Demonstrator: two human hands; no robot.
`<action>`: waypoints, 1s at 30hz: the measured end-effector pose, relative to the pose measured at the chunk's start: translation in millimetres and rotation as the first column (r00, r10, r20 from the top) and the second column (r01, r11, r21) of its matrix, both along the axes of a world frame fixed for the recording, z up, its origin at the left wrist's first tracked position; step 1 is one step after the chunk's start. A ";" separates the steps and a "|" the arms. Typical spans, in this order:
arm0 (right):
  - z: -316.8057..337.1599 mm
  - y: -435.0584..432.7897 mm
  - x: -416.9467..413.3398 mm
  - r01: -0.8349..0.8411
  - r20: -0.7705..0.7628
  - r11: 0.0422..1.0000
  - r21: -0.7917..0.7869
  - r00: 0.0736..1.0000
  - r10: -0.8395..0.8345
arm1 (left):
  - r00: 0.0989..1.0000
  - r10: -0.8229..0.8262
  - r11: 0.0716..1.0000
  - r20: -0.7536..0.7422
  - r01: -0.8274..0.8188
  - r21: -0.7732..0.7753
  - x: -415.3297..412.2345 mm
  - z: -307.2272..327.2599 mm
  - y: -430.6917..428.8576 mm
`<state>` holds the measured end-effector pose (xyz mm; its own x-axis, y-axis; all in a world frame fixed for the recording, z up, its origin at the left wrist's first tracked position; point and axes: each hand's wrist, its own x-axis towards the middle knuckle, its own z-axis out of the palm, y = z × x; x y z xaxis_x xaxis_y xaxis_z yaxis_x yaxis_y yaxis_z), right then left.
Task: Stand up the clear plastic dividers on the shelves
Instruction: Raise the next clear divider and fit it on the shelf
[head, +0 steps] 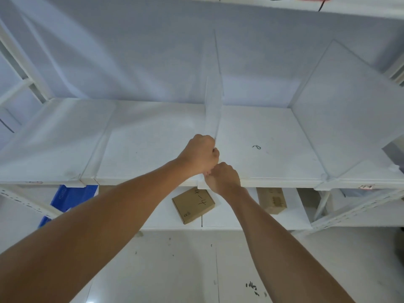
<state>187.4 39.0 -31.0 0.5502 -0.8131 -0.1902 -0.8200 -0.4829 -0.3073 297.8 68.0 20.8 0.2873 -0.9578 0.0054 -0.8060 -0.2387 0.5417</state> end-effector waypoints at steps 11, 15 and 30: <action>7.2 5.5 1.5 0.039 -0.002 0.996 0.079 0.999 -0.039 | 0.996 0.035 0.997 -0.079 -0.030 0.065 -8.1 1.3 2.3; 11.8 7.6 0.6 0.010 -0.081 0.999 0.040 0.997 -0.007 | 0.995 0.033 0.995 -0.089 -0.025 0.097 -6.7 2.7 3.0; 14.1 0.9 5.8 0.019 -0.062 1.000 0.016 0.998 -0.018 | 0.996 0.049 0.989 -0.077 -0.037 0.146 -16.8 13.1 15.8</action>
